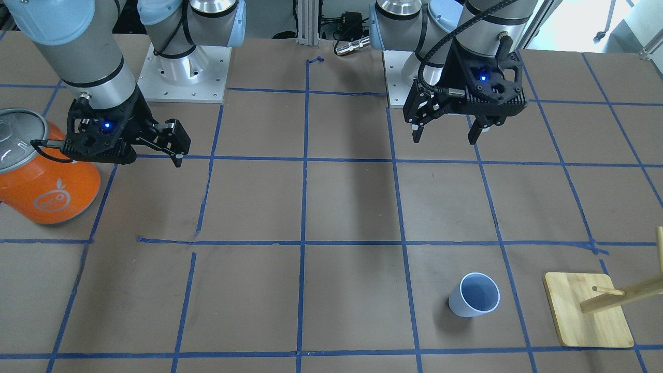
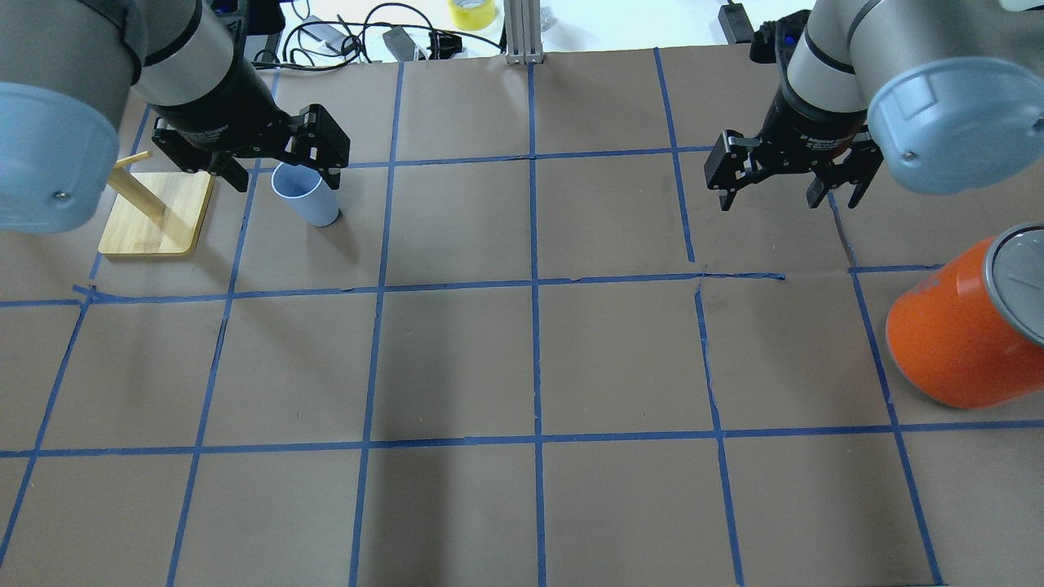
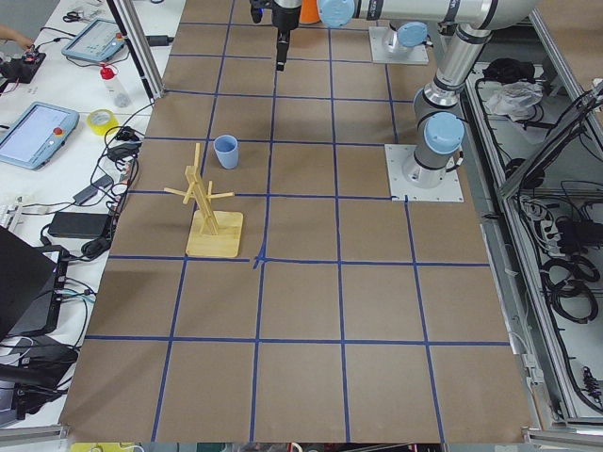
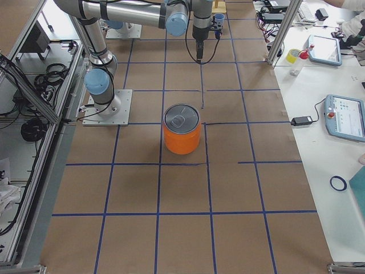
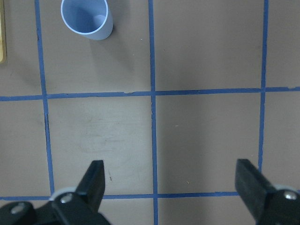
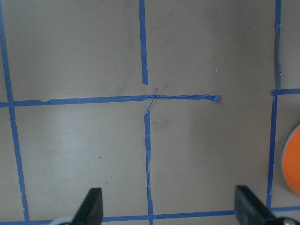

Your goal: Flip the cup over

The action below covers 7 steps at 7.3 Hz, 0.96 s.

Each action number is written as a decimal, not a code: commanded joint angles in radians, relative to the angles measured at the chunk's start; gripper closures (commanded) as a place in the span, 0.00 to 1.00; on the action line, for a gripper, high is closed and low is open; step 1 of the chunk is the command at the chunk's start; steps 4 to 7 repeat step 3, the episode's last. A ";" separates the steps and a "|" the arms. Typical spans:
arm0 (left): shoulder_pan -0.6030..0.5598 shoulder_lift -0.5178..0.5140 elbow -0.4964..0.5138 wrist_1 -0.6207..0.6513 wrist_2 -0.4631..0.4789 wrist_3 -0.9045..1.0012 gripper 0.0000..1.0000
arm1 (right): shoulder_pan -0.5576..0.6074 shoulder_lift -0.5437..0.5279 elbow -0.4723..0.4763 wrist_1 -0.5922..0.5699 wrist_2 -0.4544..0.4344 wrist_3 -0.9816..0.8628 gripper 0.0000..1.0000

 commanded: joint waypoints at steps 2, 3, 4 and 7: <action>0.000 0.000 0.000 0.000 0.000 0.000 0.00 | -0.001 0.002 0.002 0.003 0.007 0.000 0.00; 0.000 0.000 -0.001 0.000 0.001 0.000 0.00 | 0.000 0.002 0.002 0.003 -0.001 -0.003 0.00; 0.000 0.000 -0.001 0.000 0.001 0.000 0.00 | 0.000 0.002 0.002 0.003 -0.001 -0.003 0.00; 0.000 0.000 -0.001 0.000 0.001 0.000 0.00 | 0.000 0.002 0.002 0.003 -0.001 -0.003 0.00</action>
